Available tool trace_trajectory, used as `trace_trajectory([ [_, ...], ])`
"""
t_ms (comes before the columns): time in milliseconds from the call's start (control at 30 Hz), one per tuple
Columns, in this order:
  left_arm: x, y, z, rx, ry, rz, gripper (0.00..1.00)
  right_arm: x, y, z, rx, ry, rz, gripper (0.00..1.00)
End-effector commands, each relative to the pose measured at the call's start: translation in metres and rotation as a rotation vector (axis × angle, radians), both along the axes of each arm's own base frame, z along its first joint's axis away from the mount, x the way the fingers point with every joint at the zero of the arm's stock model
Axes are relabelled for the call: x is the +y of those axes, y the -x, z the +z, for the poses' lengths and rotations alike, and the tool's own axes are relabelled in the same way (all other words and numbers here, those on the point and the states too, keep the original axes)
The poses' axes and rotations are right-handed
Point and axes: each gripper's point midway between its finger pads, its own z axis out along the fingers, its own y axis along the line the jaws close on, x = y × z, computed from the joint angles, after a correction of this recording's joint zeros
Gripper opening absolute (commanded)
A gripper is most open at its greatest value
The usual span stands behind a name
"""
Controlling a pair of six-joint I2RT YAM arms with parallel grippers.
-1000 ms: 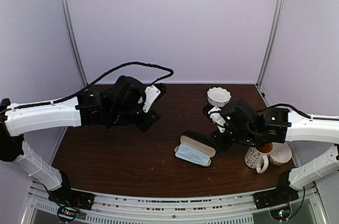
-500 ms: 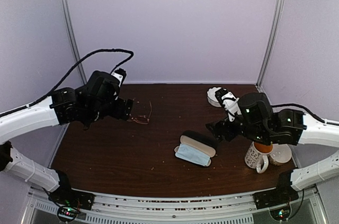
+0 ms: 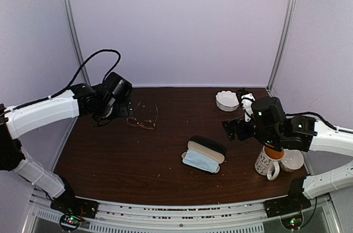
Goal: Organize the sunglasses
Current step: Pick up the sunglasses from the center of the board.
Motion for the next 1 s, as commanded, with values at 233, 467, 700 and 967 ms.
trace_trajectory([
  [233, -0.009, -0.051, -0.057, 0.13, 0.357, 0.377, 0.97, -0.015, -0.006, -0.011, 0.014, 0.032, -0.087, 1.0],
  [467, -0.007, -0.078, -0.094, 0.161, 0.449, 0.5, 0.96, -0.012, -0.005, -0.023, 0.047, 0.056, -0.076, 1.0],
  [700, -0.01, -0.107, -0.125, 0.202, 0.504, 0.527, 0.89, -0.008, -0.004, -0.033, 0.078, 0.067, -0.062, 1.0],
  [967, -0.015, -0.126, -0.148, 0.235, 0.529, 0.54, 0.78, -0.01, 0.0, -0.043, 0.11, 0.074, -0.065, 1.0],
])
